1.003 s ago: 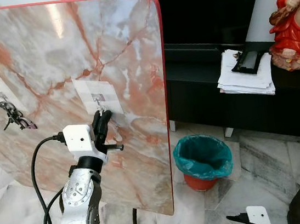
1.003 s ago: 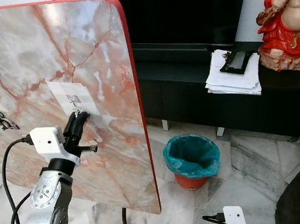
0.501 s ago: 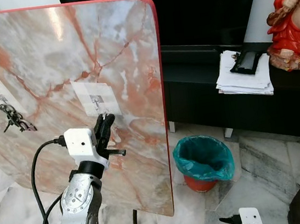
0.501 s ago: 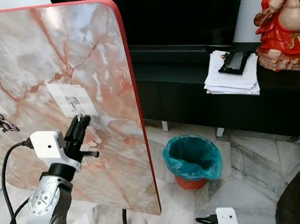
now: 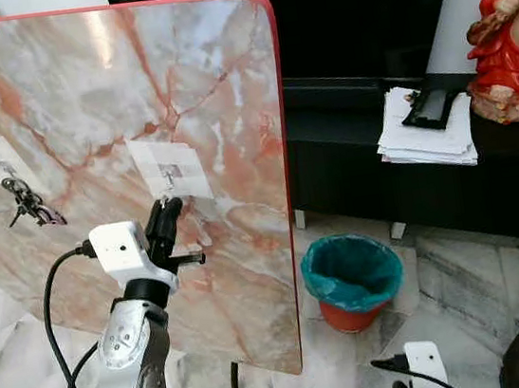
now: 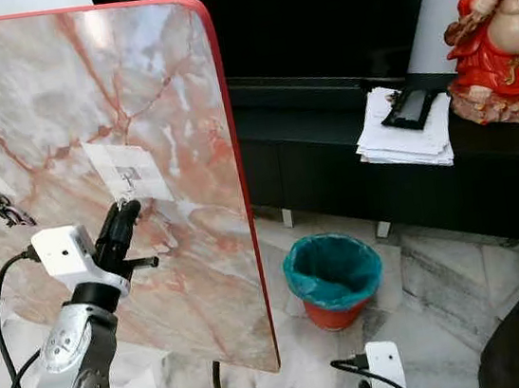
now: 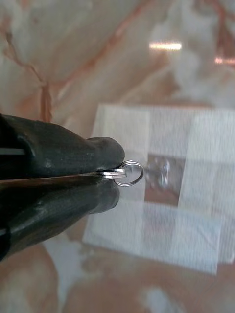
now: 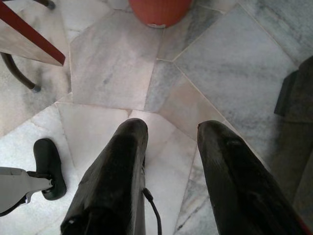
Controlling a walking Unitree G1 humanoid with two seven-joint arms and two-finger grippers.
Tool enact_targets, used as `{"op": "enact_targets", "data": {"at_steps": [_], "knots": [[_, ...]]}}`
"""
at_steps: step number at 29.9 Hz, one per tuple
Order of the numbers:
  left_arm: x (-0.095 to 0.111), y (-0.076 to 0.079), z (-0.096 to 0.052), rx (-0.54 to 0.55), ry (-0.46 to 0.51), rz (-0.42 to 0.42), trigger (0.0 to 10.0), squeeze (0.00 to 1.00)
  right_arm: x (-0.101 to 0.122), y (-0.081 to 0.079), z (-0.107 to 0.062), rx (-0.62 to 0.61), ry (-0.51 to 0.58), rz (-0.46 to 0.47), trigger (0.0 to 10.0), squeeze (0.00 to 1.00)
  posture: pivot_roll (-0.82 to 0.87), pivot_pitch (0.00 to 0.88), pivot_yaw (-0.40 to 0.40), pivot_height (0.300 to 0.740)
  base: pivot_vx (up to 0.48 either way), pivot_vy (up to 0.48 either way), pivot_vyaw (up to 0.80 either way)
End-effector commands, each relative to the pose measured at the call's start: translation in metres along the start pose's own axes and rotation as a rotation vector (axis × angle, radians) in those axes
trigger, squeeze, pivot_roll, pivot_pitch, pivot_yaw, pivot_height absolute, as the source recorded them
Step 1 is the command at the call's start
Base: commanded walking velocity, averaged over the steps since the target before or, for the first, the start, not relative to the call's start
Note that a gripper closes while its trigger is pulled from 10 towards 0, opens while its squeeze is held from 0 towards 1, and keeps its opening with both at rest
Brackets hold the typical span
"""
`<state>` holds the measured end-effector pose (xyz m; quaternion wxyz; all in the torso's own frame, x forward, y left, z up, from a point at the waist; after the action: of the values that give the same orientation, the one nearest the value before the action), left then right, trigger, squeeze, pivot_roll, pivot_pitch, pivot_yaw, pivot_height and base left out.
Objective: Hang keys on a hook
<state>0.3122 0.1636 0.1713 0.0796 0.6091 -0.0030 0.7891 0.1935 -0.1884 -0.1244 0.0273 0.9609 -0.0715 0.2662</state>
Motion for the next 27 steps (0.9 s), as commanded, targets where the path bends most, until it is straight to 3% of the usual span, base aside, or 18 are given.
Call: {"op": "enact_targets", "data": {"at_steps": [1,20,27], "knots": [[-0.001,0.001,0.003,-0.009,-0.009,-0.014,10.0,0.0,-0.001,-0.001,0.0,0.002,0.001,-0.002,10.0,0.0,-0.14,0.006,0.017,0.74,0.0,0.0,0.0],[-0.004,-0.003,0.009,0.015,-0.022,-0.022,10.0,0.0,-0.001,0.0,0.0,0.002,0.002,-0.003,10.0,0.0,-0.14,0.01,0.012,0.74,0.0,0.0,0.0],[-0.009,-0.007,0.011,0.054,-0.043,-0.077,10.0,0.0,0.001,0.001,0.0,0.002,0.006,-0.004,10.0,0.0,-0.14,0.011,0.012,0.74,0.0,0.0,0.0]]}}
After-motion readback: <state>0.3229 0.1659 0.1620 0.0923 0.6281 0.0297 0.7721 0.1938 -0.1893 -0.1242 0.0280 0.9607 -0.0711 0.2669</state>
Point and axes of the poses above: a point about 5 cm out from each wrist's last joint towards the gripper, its own z axis pointing out of the wrist towards the gripper, its own x axis along the axis of the wrist's last joint, y = z × x, the point moved 4 cm from there along z, pointing out of the wrist towards the gripper, and after that the axes turned 4 degrees about z, right-handed, at the moved point
